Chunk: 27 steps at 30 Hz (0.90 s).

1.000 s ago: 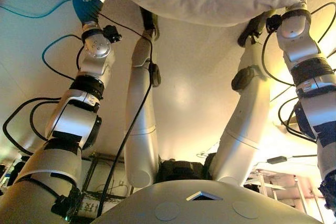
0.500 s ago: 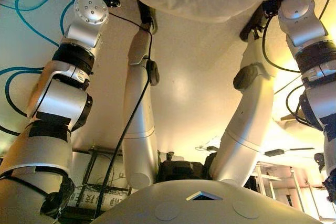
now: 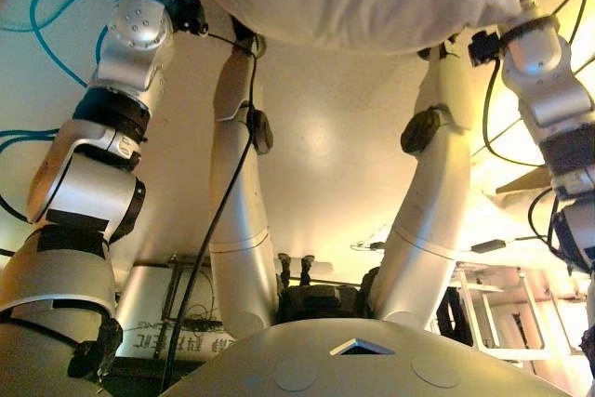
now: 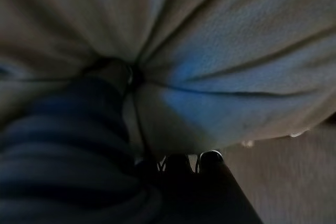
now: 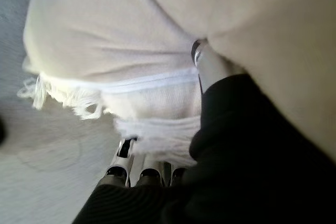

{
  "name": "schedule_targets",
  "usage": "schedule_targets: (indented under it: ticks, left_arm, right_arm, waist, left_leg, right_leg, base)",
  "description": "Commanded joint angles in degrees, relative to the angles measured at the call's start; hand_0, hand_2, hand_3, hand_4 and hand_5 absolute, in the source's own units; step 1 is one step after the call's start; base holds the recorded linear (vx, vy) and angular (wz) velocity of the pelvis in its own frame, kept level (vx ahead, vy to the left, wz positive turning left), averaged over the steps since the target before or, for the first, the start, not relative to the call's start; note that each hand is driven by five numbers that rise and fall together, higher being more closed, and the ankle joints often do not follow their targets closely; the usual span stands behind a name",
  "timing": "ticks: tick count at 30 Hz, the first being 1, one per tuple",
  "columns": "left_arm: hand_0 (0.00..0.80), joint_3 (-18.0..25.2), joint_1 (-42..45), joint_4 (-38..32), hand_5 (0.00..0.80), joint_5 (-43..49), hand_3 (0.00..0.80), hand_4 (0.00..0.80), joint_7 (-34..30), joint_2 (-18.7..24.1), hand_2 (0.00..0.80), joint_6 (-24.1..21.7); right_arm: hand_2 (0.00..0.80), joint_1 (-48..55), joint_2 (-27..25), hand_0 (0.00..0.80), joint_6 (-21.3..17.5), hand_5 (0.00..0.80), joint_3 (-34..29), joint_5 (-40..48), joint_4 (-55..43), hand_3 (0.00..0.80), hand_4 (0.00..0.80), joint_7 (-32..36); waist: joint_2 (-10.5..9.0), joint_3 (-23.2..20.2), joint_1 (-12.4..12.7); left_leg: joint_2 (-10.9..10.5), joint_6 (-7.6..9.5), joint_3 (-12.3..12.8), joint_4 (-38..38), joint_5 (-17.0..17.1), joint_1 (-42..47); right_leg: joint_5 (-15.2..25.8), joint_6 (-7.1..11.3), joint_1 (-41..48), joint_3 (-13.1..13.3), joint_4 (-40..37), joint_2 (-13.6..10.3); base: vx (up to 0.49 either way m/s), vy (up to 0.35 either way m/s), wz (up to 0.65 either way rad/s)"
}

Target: Pick up the cushion and take it to the sofa

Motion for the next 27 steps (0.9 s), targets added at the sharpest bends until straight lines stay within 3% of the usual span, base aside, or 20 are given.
schedule_targets:
  ticks: [1, 13, 20, 25, 27]
  left_arm:
    - [0.8, 1.47, 6.48, -8.16, 0.8, 0.07, 0.8, 0.8, -6.53, -4.82, 0.8, -1.01]
    - [0.8, 4.13, 19.17, -10.1, 0.8, -1.81, 0.8, 0.8, -7.83, -9.02, 0.8, -1.78]
    - [0.8, 3.47, 29.48, -13.14, 0.8, -1.39, 0.8, 0.8, -6.23, -12.87, 0.8, -1.26]
    - [0.8, 7.42, 37.17, -16.26, 0.8, -3.25, 0.8, 0.8, -8.96, -13.72, 0.8, -2.61]
    - [0.8, 8.36, 38.98, -19.55, 0.8, -3.5, 0.8, 0.8, -9.47, -13.09, 0.8, -2.93]
  right_arm:
    - [0.8, 3.29, 1.88, 0.8, -4.54, 0.8, 0.25, -1.72, -10.8, 0.8, 0.8, 1.02]
    - [0.8, 13.32, 7.66, 0.8, -6.7, 0.8, -2.51, -7.12, -9.98, 0.8, 0.8, -2.9]
    - [0.8, 20.37, 12.75, 0.8, -7.35, 0.8, -4.23, -8.95, -9.93, 0.8, 0.8, -6.32]
    - [0.8, 27.06, 14.74, 0.8, -10.21, 0.8, -7.06, -10.13, -12.26, 0.8, 0.8, -5.15]
    - [0.8, 29.02, 14.55, 0.8, -11.02, 0.8, -8.03, -10.28, -14.57, 0.8, 0.8, -4.25]
  waist:
    - [-0.74, 0.05, 0.31]
    - [-0.99, 0.05, 0.95]
    - [-1.21, 0.05, 1.33]
    - [-1.37, 0.05, 1.71]
    - [-0.81, 0.05, 1.68]
  left_leg:
    - [3.07, -3.64, -3.42, -0.9, -0.62, 0.4]
    - [4.5, -4.06, -2.37, -5.81, 2.21, 14.92]
    - [5.96, -4.88, -1.45, -10.94, 2.71, 30.04]
    - [7.14, -5.18, 0.08, -14.03, 1.76, 42.11]
    - [7.18, -4.8, 0.1, -15.11, 1.57, 46.1]
  right_leg:
    - [0.43, 4.18, 4.65, 3.78, -3.08, -0.68]
    - [0.5, 3.83, 18.67, 0.95, -5.43, -1.0]
    - [0.16, 3.97, 31.81, -1.06, -8.36, -0.73]
    - [-1.53, 4.02, 42.45, -2.58, -8.82, -0.88]
    - [-3.31, 3.63, 45.64, -1.86, -7.48, -0.24]
  base:
    - [-0.045, -0.025, -0.28]
    - [-0.061, -0.069, -0.2]
    - [-0.029, -0.129, -0.12]
    - [-0.008, -0.136, -0.13]
    - [0.002, -0.1, -0.2]
